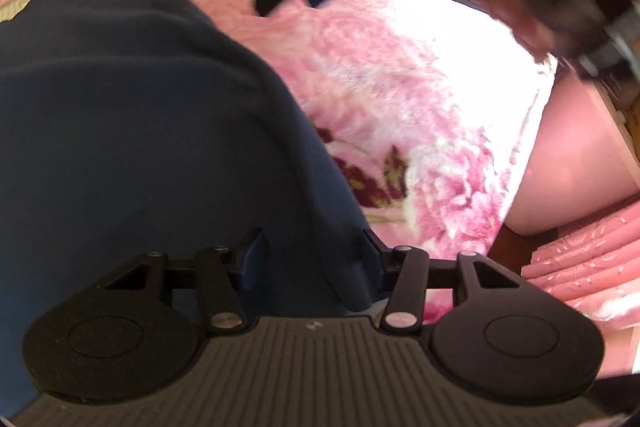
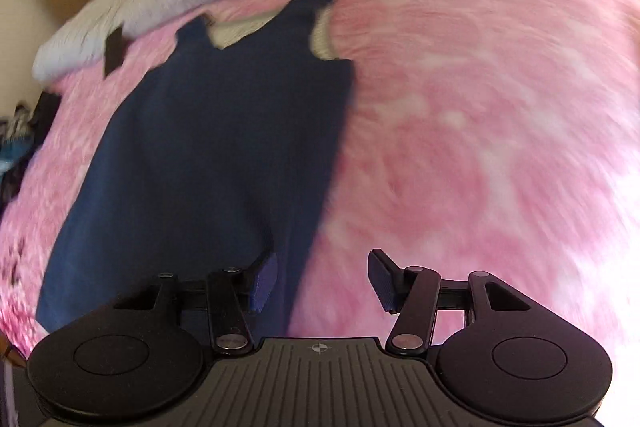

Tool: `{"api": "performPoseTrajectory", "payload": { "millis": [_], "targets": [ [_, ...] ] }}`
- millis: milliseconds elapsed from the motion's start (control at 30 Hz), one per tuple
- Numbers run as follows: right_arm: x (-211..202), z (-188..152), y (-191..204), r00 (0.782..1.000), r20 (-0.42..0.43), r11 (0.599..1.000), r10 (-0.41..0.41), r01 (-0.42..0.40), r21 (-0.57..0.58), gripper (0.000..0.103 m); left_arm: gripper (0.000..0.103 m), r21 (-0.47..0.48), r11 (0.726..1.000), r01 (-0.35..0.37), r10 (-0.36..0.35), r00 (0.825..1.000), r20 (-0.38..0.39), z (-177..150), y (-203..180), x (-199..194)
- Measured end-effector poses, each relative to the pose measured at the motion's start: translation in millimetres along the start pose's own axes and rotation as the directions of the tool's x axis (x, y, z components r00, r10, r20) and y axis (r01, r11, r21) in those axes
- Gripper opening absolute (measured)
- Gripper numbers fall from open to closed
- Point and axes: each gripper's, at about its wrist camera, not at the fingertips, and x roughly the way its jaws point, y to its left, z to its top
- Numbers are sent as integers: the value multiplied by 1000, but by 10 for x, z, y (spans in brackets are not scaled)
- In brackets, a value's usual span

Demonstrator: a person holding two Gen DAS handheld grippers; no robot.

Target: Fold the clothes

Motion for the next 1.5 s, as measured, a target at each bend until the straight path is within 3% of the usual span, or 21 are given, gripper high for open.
{"api": "performPoseTrajectory", "payload": {
  "millis": [133,233,367,467,500,567,633,700,800,900,967,1067,1233,1367,1400,1433,1500],
  "targets": [
    [440,534,84,998,-42,979,41,-48,-200,54,33,-41,999,-35,35,999,-5,-28,-44,-8],
    [685,941,69,994,-36,949,101,-107,-295,54,33,-144,987,-67,69,998,3,-46,-117,-34],
    [1049,1474,2,978,-73,900,195,-208,-383,54,33,-284,949,-133,138,990,-3,-63,-303,-52],
    [1291,1762,-24,966,-135,835,222,-259,-485,54,37,-412,898,-155,180,983,23,-34,-460,-136],
    [1365,1824,-50,964,-146,826,222,-266,-497,54,37,-456,873,-172,206,978,24,-34,-493,-179],
    [1518,1944,-105,960,-168,811,222,-277,-516,56,42,-568,796,-209,268,963,22,-74,-512,-317],
    [1627,2010,-148,955,-197,800,224,-295,-523,62,50,-694,681,-235,345,938,21,-192,-487,-473],
    [1682,2012,-178,945,-234,795,228,-319,-515,62,51,-804,542,-244,400,916,-8,-355,-427,-556],
    [1765,2013,-222,928,-289,788,234,-355,-503,62,51,-912,351,-211,433,900,-42,-574,-317,-539],
    [1847,2015,-266,908,-343,781,239,-390,-488,62,51,-954,239,-180,449,892,-55,-646,-227,-440],
    [1902,2016,-296,893,-378,776,243,-413,-477,62,50,-964,198,-175,454,889,-67,-635,-188,-344],
    [1884,2030,-353,888,-383,785,255,-421,-455,62,50,-975,173,-139,445,894,-48,-604,-131,-213],
    [1859,2053,-423,885,-379,798,270,-426,-426,62,50,-998,55,-13,443,896,13,-622,-133,-140],
    [1867,2070,-491,878,-380,807,290,-438,-396,62,47,-1000,15,22,451,892,27,-722,-130,-128],
    [1867,2070,-501,871,-386,805,303,-451,-386,62,43,-999,9,39,451,892,39,-728,-129,-133],
    [1867,2074,-508,861,-396,799,320,-469,-375,62,30,-998,6,70,450,891,65,-734,-120,-142],
    [1864,2082,-500,842,-411,785,349,-502,-363,62,17,-993,6,116,447,888,106,-730,-103,-142]
  ]
}}
